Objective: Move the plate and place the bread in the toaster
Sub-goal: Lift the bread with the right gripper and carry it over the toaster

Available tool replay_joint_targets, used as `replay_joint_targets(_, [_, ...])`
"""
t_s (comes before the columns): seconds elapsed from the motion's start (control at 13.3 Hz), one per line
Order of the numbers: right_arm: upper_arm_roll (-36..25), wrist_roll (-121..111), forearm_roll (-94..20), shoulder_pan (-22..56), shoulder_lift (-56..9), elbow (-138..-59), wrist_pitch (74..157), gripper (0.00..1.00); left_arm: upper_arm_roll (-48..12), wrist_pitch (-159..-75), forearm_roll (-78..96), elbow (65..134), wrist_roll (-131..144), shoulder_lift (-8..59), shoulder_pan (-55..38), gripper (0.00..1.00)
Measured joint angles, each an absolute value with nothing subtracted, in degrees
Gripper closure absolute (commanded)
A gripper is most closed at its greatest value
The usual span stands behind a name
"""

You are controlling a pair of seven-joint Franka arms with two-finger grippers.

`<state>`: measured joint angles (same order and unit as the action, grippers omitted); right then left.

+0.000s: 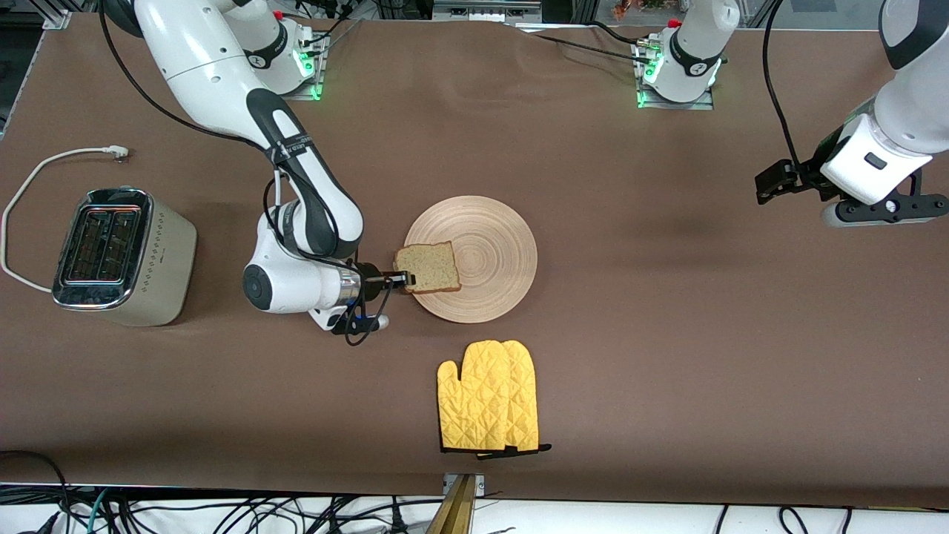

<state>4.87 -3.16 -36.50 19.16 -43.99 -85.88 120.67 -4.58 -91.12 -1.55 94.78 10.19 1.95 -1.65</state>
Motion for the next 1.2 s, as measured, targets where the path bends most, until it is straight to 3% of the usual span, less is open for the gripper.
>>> replay_joint_targets(0.22, [4.3,-3.2,-36.3,19.2,-42.7,-83.0,116.1,1.00,-5.3,-91.1,-1.6,94.7,10.2,2.0,-1.8,0.00])
replay_joint_targets(0.6, [-8.5,-3.2,-32.0,18.8,-37.8,-71.8,87.0,1.00,-6.1,-90.7,-1.6,94.6,10.2,1.9,-1.8,0.00])
replay_joint_targets(0.75, [-13.5,-3.4,-27.6,18.4,-37.4,-68.1,79.6,1.00,-6.3,-90.5,-1.6,94.5,10.2,1.9,-1.8,0.00])
replay_joint_targets(1.2, [-20.1,-5.9,-4.2,18.4,-33.0,-65.8,71.9,1.00,-6.6,-90.3,-1.6,94.5,10.2,1.9,-1.8,0.00])
